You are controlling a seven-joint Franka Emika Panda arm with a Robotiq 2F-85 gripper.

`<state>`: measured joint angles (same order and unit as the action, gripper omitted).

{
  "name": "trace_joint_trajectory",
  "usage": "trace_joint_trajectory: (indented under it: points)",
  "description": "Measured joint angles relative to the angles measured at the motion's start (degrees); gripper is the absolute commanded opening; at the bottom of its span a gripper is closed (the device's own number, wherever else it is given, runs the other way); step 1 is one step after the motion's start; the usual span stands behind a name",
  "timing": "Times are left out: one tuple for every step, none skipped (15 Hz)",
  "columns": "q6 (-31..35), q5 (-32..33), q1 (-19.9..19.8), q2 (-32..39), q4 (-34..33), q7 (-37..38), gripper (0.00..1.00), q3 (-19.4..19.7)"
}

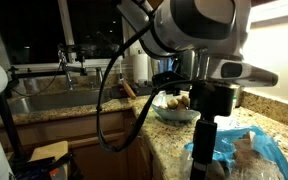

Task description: Take one potato out of the plastic and place it in the glass bowl

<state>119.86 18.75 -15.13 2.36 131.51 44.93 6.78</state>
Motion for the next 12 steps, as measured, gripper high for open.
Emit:
trace_joint_trajectory:
  points:
    - [0.02, 0.00, 0.24, 0.41, -0.13, -0.03, 1.00, 0.18]
    - [0.07, -0.02, 0.44, 0.81, -0.28, -0.06, 1.00, 0.33]
    - [0.16, -0.05, 0.68, 1.19, -0.35, -0.07, 1.00, 0.47]
    - [0.41, -0.09, 0.88, 1.51, -0.36, -0.15, 1.00, 0.59]
    - [0.78, -0.16, 1.01, 1.77, -0.36, -0.30, 1.00, 0.65]
    - [1.28, -0.22, 1.13, 1.93, -0.36, -0.56, 1.00, 0.72]
    - [1.88, -0.27, 1.18, 2.09, -0.36, -0.98, 1.00, 0.78]
    - [2.67, -0.29, 1.21, 2.27, -0.36, -1.39, 1.00, 0.84]
    - [3.46, -0.30, 1.26, 2.44, -0.34, -1.81, 1.00, 0.93]
    - [4.24, -0.31, 1.38, 2.59, -0.33, -2.21, 1.00, 1.06]
    - [5.12, -0.32, 1.49, 2.72, -0.28, -2.51, 1.00, 1.15]
    - [5.92, -0.33, 1.59, 2.82, -0.21, -2.87, 1.00, 1.22]
